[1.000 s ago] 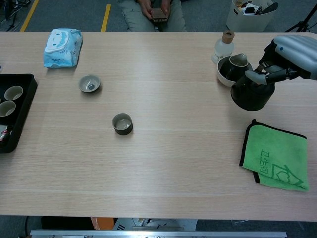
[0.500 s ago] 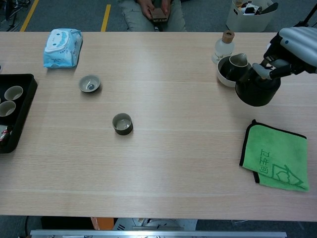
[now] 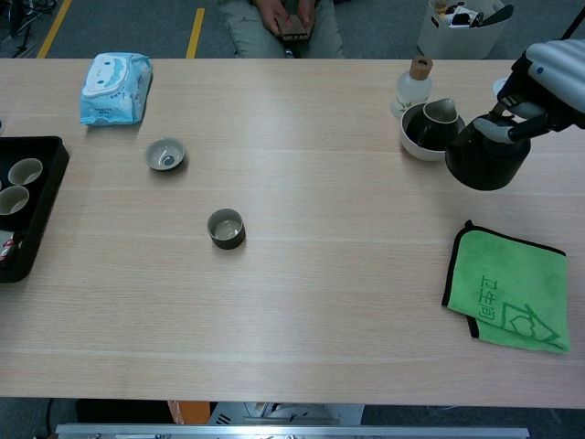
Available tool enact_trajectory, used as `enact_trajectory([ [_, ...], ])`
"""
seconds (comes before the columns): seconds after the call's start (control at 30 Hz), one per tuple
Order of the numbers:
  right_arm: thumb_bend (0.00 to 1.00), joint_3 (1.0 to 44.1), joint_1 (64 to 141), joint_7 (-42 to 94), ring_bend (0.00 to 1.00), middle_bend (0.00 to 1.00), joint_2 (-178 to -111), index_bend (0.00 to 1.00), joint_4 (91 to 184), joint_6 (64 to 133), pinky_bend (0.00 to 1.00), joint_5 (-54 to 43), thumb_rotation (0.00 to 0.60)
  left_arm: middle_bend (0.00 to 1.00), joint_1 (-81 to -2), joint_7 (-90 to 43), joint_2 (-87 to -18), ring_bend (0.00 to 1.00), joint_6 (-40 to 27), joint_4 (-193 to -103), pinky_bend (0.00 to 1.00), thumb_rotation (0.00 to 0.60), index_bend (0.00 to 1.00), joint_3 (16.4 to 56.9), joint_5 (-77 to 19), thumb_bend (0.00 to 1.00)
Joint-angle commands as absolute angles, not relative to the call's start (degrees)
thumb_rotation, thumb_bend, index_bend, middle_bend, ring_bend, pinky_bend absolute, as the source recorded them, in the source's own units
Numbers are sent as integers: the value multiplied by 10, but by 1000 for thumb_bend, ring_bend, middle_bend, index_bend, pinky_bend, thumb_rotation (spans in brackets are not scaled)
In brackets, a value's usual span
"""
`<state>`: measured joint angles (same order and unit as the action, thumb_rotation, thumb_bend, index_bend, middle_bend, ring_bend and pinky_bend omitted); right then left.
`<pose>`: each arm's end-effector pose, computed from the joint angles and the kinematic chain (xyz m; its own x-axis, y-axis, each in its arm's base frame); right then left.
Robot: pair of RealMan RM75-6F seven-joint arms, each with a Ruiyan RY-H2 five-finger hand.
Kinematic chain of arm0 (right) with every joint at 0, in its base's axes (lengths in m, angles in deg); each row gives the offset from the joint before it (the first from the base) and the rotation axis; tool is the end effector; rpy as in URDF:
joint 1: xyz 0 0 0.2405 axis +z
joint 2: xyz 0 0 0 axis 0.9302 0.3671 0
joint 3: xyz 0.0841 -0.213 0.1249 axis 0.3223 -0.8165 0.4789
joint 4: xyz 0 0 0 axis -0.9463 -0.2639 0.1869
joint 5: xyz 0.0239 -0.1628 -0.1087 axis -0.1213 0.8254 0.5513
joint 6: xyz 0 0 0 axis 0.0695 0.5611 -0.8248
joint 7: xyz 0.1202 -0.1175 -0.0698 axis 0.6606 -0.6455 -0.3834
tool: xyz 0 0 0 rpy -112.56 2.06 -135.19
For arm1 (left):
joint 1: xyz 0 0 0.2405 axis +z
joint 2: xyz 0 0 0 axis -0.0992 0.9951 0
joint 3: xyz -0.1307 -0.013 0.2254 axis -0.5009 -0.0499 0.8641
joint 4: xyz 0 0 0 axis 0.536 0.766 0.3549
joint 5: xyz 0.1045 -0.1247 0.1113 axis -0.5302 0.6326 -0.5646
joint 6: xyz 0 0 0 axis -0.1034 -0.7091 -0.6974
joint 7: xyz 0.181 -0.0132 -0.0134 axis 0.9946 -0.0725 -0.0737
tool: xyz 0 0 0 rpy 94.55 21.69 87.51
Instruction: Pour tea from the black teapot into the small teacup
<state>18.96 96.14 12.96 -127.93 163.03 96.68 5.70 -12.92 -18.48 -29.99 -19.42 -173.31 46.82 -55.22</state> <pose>-0.2153 -0.3240 0.0991 0.4398 -0.2103 0.8731 -0.8856 -0.2628 0.3828 -0.3009 0.2086 0.1476 0.4630 0.1997 0.8636 0.8862 -0.0865 -0.4552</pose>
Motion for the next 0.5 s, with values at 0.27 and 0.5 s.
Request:
enact_trajectory([
  [0.27, 306, 189, 955, 130, 981, 995, -1274, 1000, 1629, 980, 204, 62, 471, 162, -149, -197, -303, 191, -175, -1721, 154, 600, 203, 461, -553, 392],
  [0.5, 305, 189, 951, 126, 981, 995, -1274, 1000, 1627, 986, 204, 60, 522, 161, -152, -199, -307, 191, -173, -1718, 154, 600, 203, 462, -553, 392],
])
